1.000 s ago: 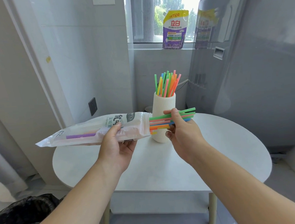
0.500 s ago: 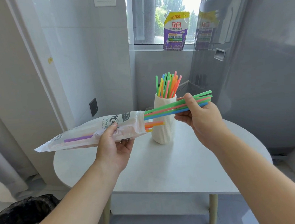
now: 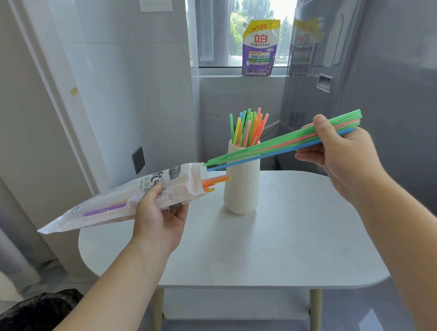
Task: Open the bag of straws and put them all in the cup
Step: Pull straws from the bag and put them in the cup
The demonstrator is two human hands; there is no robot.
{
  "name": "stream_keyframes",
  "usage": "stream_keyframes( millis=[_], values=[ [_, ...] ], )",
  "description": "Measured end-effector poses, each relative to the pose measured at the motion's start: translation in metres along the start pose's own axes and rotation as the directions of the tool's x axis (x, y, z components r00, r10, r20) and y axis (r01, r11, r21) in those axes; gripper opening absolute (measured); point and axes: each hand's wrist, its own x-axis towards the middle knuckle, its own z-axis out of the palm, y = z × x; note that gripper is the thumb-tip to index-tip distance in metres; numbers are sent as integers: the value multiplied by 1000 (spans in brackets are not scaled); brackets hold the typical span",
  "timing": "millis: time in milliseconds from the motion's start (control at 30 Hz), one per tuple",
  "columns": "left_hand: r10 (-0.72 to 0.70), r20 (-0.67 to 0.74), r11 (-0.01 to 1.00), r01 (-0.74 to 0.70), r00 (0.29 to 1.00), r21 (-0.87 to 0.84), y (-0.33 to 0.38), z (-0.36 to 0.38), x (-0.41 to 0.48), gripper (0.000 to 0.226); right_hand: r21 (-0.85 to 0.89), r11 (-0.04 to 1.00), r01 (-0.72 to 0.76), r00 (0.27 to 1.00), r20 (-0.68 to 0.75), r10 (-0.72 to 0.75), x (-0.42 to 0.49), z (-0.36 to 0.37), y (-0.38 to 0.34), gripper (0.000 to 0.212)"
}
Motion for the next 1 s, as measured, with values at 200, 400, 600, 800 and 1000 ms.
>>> stream_keyframes(
  millis=[200, 400, 600, 800, 1000],
  values=[
    [-10, 10, 1000, 10, 1000, -2, -3, 1, -1, 32, -57, 993, 101, 989, -104, -106, -2, -13, -21, 23],
    [-24, 12, 999, 23, 1000, 26, -6, 4, -3, 20, -220, 939, 266, 944, -138, -300, -7, -16, -44, 27],
    [-38, 20, 999, 37, 999, 40, -9, 7, -7, 15, -371, 875, 311, 926, -89, -366, 0, -10, -57, 32],
    [-47, 31, 998, 45, 998, 41, -9, 6, -8, 20, -503, 814, 292, 938, -18, -347, 11, 3, -63, 36],
    [-60, 33, 998, 59, 998, 22, -8, 6, -9, 19, -530, 796, 292, 940, 7, -340, 19, 20, -71, 36]
  ],
)
